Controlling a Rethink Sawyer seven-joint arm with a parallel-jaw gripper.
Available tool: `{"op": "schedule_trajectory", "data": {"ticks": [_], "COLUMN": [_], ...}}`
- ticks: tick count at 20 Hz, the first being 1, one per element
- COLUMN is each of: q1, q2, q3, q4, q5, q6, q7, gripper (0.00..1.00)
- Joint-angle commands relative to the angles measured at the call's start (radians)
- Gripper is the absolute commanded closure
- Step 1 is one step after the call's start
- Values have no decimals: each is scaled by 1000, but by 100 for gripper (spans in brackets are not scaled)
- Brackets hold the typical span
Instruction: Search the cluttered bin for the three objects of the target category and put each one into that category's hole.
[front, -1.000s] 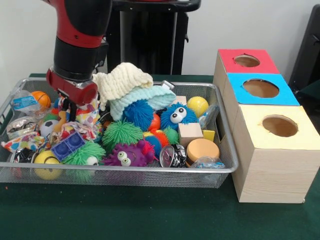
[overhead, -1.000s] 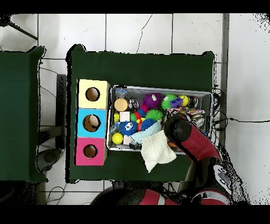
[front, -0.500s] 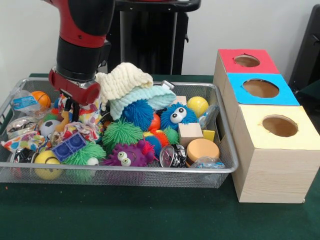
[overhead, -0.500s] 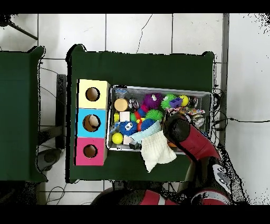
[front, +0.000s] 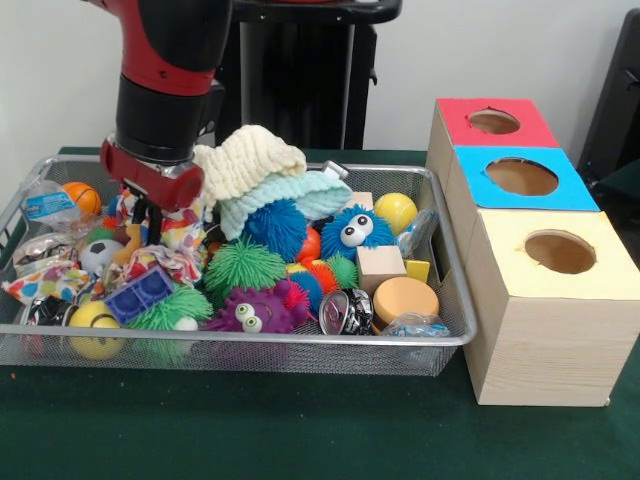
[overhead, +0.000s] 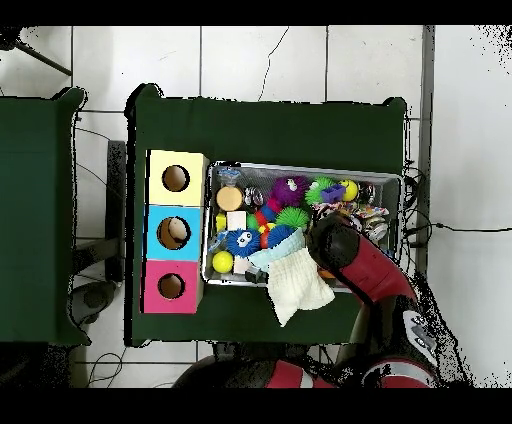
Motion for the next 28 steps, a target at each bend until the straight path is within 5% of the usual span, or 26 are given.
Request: {"op": "schedule_trajectory", "data": {"ticks": [1,6,13,28], "q1": [14,36,-1,-65], "q2": [-40,-164,-262,-123], "q3": [109,93,143,210], "q4": [40,54,127,122], "q5": [-7,26,59,-14], "q6": [175,350,373,148], "q7": [146,182,169,139], "gripper": [100,100,100,100]}}
